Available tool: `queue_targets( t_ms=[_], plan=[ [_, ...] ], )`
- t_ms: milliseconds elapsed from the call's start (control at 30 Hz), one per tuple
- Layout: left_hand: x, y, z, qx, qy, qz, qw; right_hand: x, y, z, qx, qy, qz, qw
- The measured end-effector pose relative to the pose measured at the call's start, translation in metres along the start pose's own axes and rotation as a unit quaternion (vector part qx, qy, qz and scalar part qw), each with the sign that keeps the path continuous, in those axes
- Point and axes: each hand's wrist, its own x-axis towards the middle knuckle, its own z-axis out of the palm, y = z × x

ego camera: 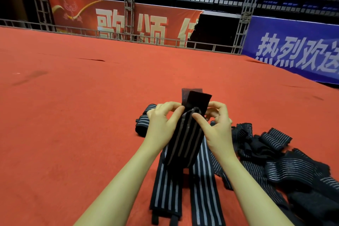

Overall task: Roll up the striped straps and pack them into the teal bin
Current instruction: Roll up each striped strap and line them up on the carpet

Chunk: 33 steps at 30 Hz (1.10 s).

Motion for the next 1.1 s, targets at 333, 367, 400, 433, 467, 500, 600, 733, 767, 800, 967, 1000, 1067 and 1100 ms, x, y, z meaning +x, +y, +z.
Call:
queue_targets(
  t_ms=[333,367,400,433,467,500,600,733,767,800,967,1000,1067,1100],
  plan=[
    [0.005,-0.003,0.000,0.077,0.025,-0.028,0.996,-0.001,0.004,0.004,-0.123,0.031,-0.182,0.975],
    [0.007,-0.004,-0.001,0.085,0.020,-0.033,0.996,-0.001,0.004,0.005,-0.135,0.020,-0.202,0.970],
    [0.009,-0.005,-0.003,0.091,0.014,-0.037,0.995,-0.002,0.004,0.005,-0.148,0.013,-0.223,0.963],
    [0.010,-0.005,-0.004,0.094,0.011,-0.039,0.995,-0.004,0.003,0.006,-0.157,0.009,-0.241,0.958],
    [0.011,-0.006,-0.006,0.097,0.009,-0.038,0.995,-0.005,0.002,0.005,-0.160,0.006,-0.254,0.954],
    [0.013,-0.007,-0.007,0.099,0.007,-0.040,0.994,-0.006,0.001,0.005,-0.160,0.005,-0.264,0.951],
    [0.015,-0.008,-0.011,0.074,-0.012,-0.074,0.994,-0.006,-0.003,0.003,-0.159,0.001,-0.277,0.948],
    [0.014,-0.006,-0.013,0.054,-0.023,-0.058,0.997,0.000,-0.004,0.009,-0.150,0.031,-0.234,0.960],
    [0.014,-0.006,-0.011,0.046,-0.019,-0.057,0.997,0.002,-0.003,0.010,-0.139,0.045,-0.211,0.967],
    [0.013,-0.007,-0.009,0.032,-0.017,-0.060,0.998,0.003,-0.003,0.012,-0.127,0.058,-0.188,0.972],
    [0.010,-0.002,-0.008,-0.060,-0.055,-0.087,0.993,0.002,-0.002,0.018,-0.093,0.089,-0.138,0.982],
    [0.010,-0.002,-0.010,-0.062,-0.056,-0.087,0.993,0.002,-0.004,0.021,-0.090,0.090,-0.132,0.983],
    [0.010,-0.001,-0.013,-0.065,-0.057,-0.080,0.993,0.002,-0.005,0.026,-0.084,0.091,-0.122,0.985],
    [0.009,-0.001,-0.013,-0.071,-0.058,-0.080,0.993,0.002,-0.005,0.028,-0.082,0.095,-0.120,0.985]
  ],
)
